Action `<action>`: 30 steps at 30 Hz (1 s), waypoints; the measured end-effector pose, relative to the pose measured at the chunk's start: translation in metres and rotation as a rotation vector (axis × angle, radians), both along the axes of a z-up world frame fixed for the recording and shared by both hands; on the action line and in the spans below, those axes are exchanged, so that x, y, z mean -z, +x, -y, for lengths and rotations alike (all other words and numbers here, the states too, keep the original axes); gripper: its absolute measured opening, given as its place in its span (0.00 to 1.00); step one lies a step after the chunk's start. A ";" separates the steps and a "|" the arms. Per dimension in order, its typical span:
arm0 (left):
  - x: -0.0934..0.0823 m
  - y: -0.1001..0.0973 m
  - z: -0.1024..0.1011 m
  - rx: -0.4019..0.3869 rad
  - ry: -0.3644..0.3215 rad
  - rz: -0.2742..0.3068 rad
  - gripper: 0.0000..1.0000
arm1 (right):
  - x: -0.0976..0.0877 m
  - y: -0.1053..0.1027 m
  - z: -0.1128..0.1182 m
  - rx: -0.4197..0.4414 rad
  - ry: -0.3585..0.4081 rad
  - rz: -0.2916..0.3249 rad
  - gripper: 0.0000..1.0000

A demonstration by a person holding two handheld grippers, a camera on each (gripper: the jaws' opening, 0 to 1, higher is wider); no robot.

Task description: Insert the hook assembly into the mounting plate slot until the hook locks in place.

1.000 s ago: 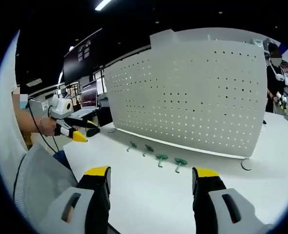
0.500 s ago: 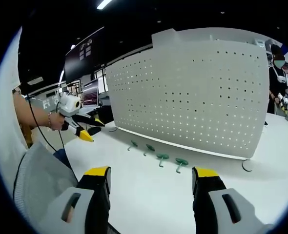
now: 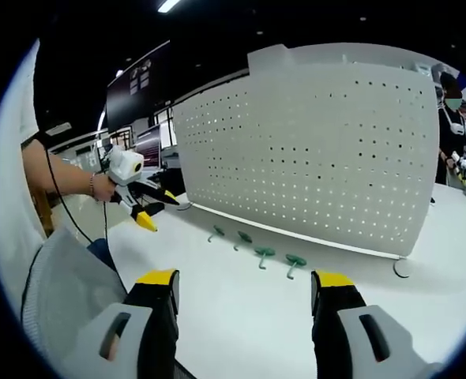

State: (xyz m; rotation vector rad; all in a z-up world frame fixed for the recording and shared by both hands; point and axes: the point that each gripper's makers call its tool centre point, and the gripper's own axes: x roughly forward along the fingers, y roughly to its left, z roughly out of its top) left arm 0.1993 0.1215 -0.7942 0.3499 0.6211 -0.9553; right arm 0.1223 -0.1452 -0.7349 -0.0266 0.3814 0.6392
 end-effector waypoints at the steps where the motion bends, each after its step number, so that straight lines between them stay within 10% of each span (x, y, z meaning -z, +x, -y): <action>1: 0.001 0.001 0.000 0.005 0.005 -0.004 0.79 | 0.000 0.000 0.000 -0.001 -0.001 -0.001 0.65; 30: 0.022 0.035 0.018 0.206 0.159 -0.020 0.80 | 0.002 -0.005 0.006 0.008 -0.007 -0.018 0.65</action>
